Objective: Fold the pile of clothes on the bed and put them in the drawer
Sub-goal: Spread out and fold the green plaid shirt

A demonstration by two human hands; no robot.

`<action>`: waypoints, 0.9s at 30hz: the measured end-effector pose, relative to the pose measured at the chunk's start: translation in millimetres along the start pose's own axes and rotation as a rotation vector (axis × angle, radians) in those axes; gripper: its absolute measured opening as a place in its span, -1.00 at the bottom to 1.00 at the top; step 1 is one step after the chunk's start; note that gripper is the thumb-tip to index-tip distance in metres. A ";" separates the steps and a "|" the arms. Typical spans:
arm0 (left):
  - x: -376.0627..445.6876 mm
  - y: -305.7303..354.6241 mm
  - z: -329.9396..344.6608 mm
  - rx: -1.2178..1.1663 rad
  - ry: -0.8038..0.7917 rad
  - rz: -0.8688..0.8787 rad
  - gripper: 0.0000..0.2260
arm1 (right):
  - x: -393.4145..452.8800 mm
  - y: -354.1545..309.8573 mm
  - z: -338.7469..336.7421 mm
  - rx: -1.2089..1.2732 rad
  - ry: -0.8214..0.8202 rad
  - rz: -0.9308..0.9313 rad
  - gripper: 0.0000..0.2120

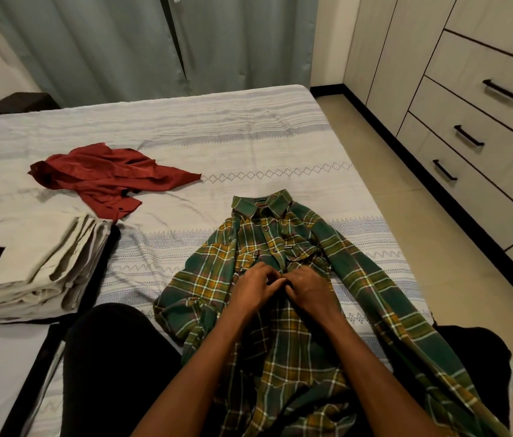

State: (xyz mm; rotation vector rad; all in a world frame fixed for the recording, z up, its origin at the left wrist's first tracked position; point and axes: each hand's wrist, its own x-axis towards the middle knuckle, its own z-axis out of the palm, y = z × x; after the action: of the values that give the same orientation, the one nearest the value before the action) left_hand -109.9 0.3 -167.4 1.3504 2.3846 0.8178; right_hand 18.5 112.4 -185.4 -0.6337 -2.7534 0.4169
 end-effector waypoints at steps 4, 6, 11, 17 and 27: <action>8.9 -5.8 -4.7 0.082 -0.095 -0.018 -0.83 | 0.5 0.4 3.6 -0.074 0.033 -0.065 -0.86; 8.8 -5.8 -4.6 -0.127 -0.083 -0.143 -0.87 | 1.7 1.3 4.6 -0.037 0.061 -0.081 -0.84; -2.8 6.7 -1.4 -0.915 -0.116 -0.619 -0.86 | 2.3 2.6 8.5 0.077 0.169 -0.119 -0.68; -7.4 -0.2 0.9 -1.087 -0.143 -0.670 -0.84 | 6.6 3.1 5.9 0.262 0.188 0.048 -0.85; 13.3 -7.1 -11.6 -0.710 0.107 -0.501 -0.70 | 43.5 20.7 -17.0 0.189 -0.140 0.052 -0.76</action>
State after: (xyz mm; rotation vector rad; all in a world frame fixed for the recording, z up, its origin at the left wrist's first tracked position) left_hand -127.5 4.9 -161.9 0.4227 2.0328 1.3989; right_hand -5.4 153.8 -167.7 -0.6514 -2.7868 0.7494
